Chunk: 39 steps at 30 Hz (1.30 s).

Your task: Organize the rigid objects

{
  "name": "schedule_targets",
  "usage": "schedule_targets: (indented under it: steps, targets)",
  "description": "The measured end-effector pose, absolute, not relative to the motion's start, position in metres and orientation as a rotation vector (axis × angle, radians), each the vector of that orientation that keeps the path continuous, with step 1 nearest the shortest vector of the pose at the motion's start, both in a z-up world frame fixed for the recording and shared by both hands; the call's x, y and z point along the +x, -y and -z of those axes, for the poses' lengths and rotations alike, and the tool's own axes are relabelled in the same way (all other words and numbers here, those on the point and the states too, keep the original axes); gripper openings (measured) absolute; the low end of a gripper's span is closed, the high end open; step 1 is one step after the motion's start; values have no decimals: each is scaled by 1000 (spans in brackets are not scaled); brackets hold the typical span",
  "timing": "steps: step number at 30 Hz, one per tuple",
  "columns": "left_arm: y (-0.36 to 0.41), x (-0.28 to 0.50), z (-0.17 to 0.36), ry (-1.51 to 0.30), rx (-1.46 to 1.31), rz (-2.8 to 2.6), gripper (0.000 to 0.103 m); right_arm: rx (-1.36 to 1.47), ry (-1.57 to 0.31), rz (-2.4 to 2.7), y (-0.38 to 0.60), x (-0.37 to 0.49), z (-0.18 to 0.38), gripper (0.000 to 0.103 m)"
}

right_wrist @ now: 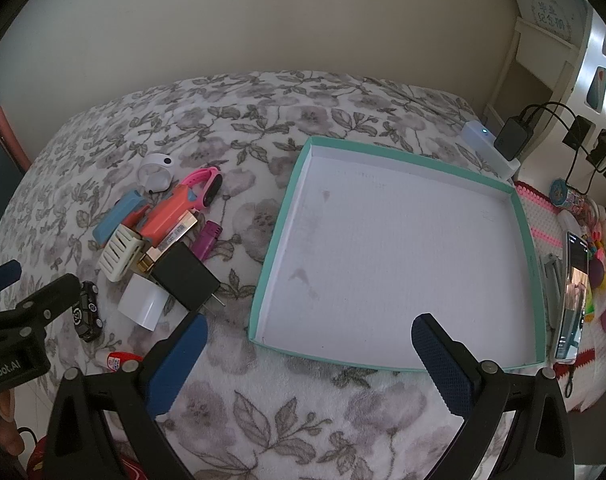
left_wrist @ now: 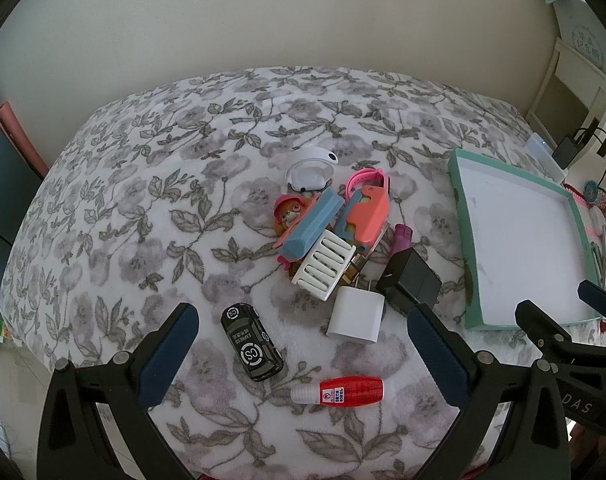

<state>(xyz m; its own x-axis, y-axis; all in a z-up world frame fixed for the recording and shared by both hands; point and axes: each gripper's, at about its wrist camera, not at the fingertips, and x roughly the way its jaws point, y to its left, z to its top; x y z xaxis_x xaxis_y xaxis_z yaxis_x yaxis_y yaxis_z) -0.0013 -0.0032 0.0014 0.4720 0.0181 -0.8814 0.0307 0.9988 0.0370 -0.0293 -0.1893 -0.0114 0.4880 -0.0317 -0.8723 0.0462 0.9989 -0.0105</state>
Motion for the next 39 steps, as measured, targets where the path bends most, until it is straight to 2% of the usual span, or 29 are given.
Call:
schedule_targets:
  steps: [27,39]
  targets:
    - [3,-2,-1,-1079,50,9,103,16,-1063,39,190,-30,12,103]
    - [-53,13,-5,-1092,-58,-81,103,30,-1084,-78,167,-13,4,103]
